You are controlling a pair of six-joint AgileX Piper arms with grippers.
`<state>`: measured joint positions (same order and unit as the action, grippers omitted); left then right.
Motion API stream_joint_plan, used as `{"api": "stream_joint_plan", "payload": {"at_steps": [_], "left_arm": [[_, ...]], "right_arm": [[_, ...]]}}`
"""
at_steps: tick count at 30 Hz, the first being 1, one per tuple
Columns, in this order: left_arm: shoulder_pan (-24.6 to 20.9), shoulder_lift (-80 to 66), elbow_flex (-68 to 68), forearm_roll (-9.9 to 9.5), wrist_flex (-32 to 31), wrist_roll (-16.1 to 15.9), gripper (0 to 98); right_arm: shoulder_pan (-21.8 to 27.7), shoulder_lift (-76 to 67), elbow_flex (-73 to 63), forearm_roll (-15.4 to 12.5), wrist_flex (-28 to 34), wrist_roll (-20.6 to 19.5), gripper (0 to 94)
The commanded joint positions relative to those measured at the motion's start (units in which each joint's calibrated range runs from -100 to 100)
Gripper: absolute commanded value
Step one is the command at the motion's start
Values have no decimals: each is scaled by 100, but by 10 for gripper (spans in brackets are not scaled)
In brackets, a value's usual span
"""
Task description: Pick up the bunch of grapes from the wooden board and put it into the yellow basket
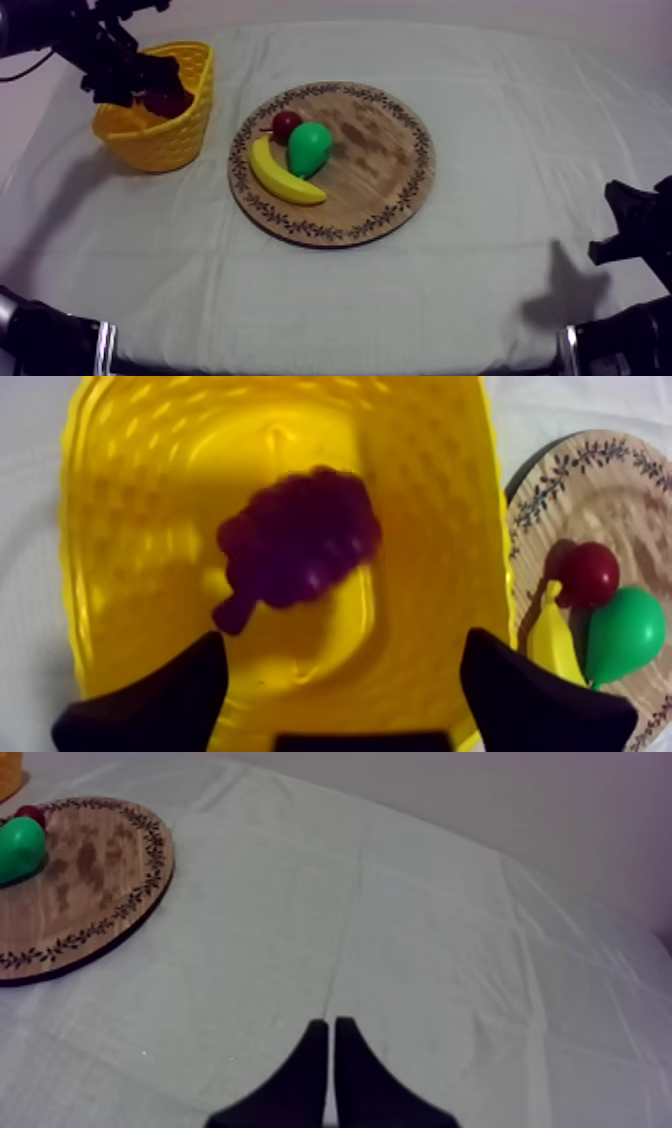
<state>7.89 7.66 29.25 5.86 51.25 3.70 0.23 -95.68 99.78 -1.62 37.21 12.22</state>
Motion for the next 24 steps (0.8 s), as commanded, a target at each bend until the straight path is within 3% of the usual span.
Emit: {"api": "stream_joint_plan", "payload": {"at_steps": [1,11,19,24], "left_arm": [[10,-42,31,-7,-15,7,905],[84,-710,547,-14,-312,-79,881],[23,-1554,1146,14,-454,-180,450],[13,-2189,1787,45,-803,-496,168]], "right_arm": [[0,0,-1,-2,-3,1,5],[0,0,-1,-2,-3,1,5],[-7,0,-1,-2,-3,-1,5],[-7,0,-1,-2,-3,-2,5]]}}
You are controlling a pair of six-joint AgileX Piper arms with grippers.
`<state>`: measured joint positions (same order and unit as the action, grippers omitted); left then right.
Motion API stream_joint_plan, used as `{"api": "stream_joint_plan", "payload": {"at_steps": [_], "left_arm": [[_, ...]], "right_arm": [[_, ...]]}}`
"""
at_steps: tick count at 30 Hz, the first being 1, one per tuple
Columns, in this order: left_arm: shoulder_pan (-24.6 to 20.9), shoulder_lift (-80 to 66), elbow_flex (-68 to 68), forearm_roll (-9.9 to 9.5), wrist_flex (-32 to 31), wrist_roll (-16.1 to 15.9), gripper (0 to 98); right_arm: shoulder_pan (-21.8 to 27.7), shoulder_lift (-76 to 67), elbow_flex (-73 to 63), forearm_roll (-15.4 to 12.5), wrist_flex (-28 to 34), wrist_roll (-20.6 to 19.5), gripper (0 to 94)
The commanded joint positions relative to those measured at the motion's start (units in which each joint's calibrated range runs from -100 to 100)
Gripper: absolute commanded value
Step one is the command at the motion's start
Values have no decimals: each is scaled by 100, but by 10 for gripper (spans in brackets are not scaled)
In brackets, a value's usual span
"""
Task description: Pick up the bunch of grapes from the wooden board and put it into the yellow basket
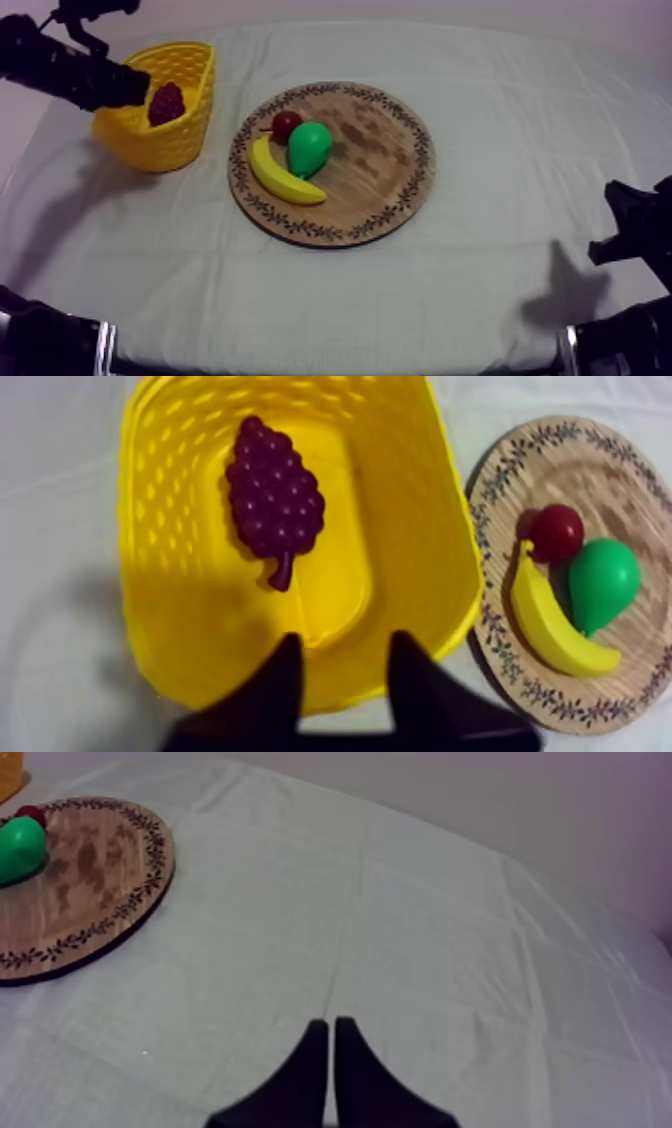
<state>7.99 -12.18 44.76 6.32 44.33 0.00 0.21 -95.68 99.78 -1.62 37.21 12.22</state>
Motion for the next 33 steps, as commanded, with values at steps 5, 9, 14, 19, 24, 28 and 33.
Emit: {"api": "stream_joint_plan", "payload": {"at_steps": [5,9,14,19,24,28,33], "left_arm": [[-12,-882,1142,79,-746,-275,32],[-78,-1474,1862,170,-1191,-404,8],[-173,-2335,2658,160,-1569,-439,2],[-359,-3414,3458,-99,-1679,-224,0],[-509,-4579,4083,-337,-1345,-20,0],[-464,-5361,4393,-463,-1030,124,0],[-469,-6160,4526,-500,-659,213,0]], "right_arm": [[-6,0,-1,-2,-3,-3,5],[-6,0,-1,-2,-3,-3,5],[-6,0,-1,-2,-3,-3,5],[-6,0,-1,-2,-3,-3,5],[-6,0,-1,-2,-3,-3,5],[-6,0,-1,-2,-3,-3,5],[-6,0,-1,-2,-3,-3,5]]}}
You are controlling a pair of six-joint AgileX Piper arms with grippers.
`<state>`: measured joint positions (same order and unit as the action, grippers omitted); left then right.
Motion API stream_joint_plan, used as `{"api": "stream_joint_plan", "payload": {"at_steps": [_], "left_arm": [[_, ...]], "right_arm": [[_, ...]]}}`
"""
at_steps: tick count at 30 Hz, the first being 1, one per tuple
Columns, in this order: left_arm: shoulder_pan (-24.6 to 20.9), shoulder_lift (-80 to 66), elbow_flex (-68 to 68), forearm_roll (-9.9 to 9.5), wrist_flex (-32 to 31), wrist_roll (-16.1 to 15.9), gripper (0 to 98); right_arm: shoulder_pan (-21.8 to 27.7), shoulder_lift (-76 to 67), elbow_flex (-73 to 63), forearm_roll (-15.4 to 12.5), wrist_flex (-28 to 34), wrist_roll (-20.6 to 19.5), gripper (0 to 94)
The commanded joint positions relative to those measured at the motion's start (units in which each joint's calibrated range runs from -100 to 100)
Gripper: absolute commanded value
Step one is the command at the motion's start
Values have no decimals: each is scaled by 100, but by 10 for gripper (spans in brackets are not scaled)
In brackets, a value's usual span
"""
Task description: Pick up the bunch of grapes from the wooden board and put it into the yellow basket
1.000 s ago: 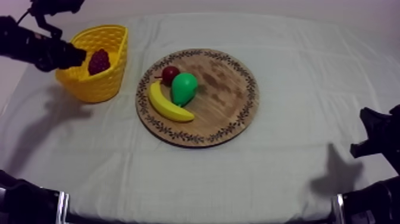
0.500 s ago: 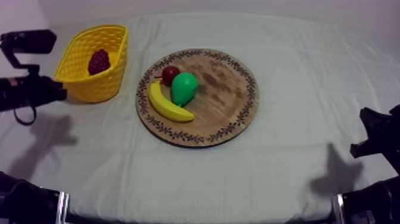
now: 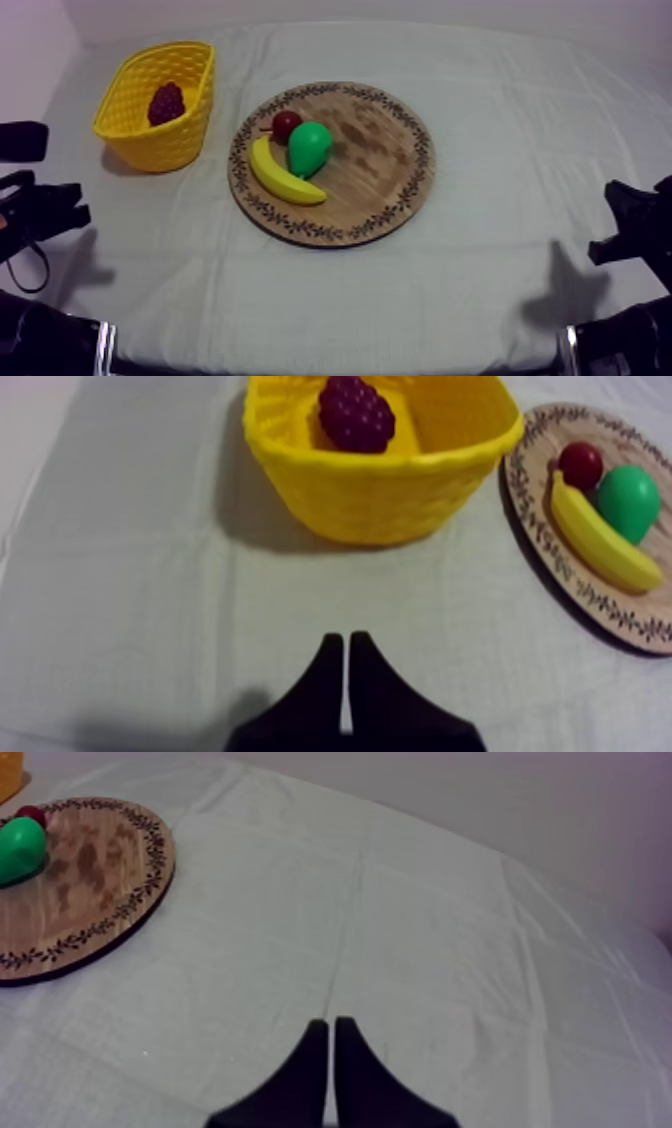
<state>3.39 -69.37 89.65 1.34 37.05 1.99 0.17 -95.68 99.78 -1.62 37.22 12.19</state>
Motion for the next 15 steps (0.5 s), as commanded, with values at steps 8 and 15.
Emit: {"api": "stream_joint_plan", "payload": {"at_steps": [8,15], "left_arm": [[-108,-1612,486,41,376,52,0],[-241,-2406,575,35,589,-15,0]], "right_arm": [[-2,0,-1,-2,-4,1,5],[-2,0,-1,-2,-4,3,5]]}}
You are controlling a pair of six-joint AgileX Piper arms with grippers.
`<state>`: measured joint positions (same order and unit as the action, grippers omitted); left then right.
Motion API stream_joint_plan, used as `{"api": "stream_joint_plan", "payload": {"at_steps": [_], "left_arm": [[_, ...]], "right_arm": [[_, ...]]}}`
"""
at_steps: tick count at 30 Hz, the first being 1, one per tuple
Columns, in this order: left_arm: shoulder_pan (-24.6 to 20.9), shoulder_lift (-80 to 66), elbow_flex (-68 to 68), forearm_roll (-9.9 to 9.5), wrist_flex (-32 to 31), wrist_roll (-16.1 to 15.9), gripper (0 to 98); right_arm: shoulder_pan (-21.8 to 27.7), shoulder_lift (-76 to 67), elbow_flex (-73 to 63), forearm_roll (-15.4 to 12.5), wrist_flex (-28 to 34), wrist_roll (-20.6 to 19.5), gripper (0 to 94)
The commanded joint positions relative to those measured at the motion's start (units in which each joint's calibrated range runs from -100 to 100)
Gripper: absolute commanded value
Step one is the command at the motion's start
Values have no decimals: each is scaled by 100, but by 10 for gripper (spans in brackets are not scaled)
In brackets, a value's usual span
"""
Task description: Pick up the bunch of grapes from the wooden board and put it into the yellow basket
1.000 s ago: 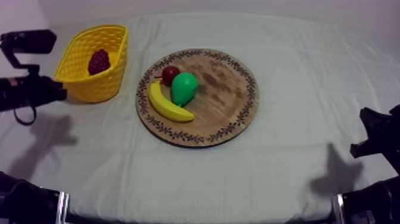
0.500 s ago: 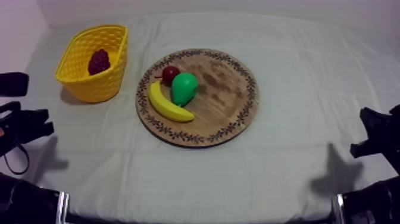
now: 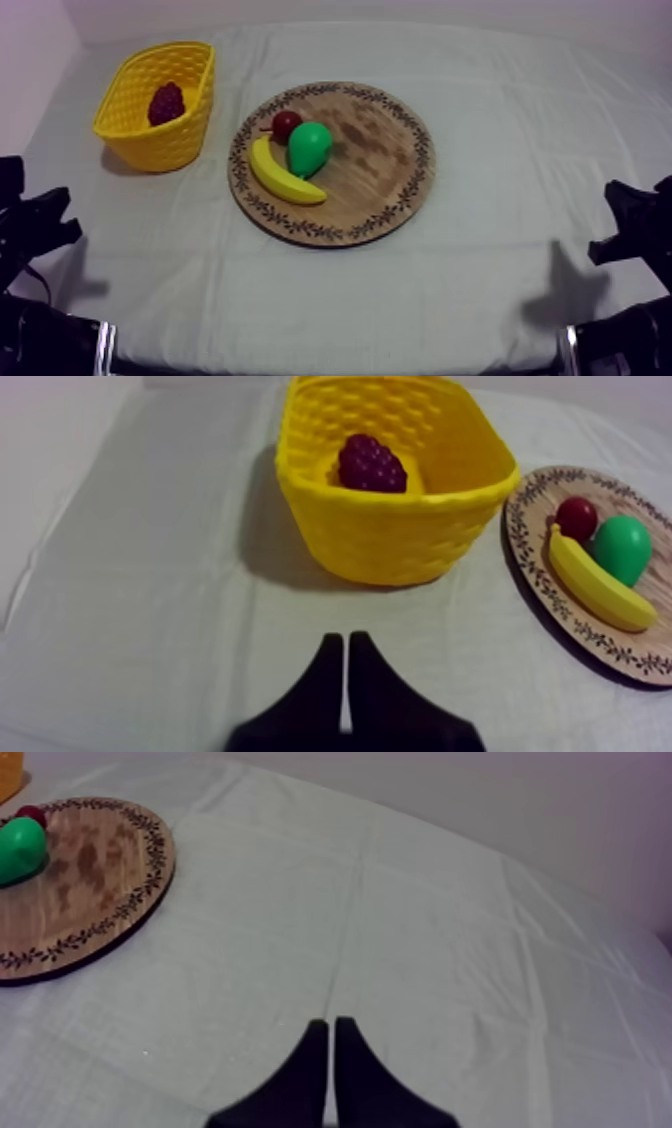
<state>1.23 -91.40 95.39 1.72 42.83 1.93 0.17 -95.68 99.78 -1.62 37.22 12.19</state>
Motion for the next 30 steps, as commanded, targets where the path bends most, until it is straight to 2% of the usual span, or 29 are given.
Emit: {"api": "stream_joint_plan", "payload": {"at_steps": [1,8,22,30], "left_arm": [[-51,-304,8,-3,35,-18,0],[-106,-785,24,-40,177,-16,0],[-69,-842,15,-41,239,-262,0],[-21,-842,14,-32,248,-286,0]], "right_arm": [[-2,0,-1,-2,-4,4,5],[-2,0,-1,-2,-4,1,5],[-2,0,-1,-2,-4,3,5],[-2,0,-1,-2,-4,0,5]]}}
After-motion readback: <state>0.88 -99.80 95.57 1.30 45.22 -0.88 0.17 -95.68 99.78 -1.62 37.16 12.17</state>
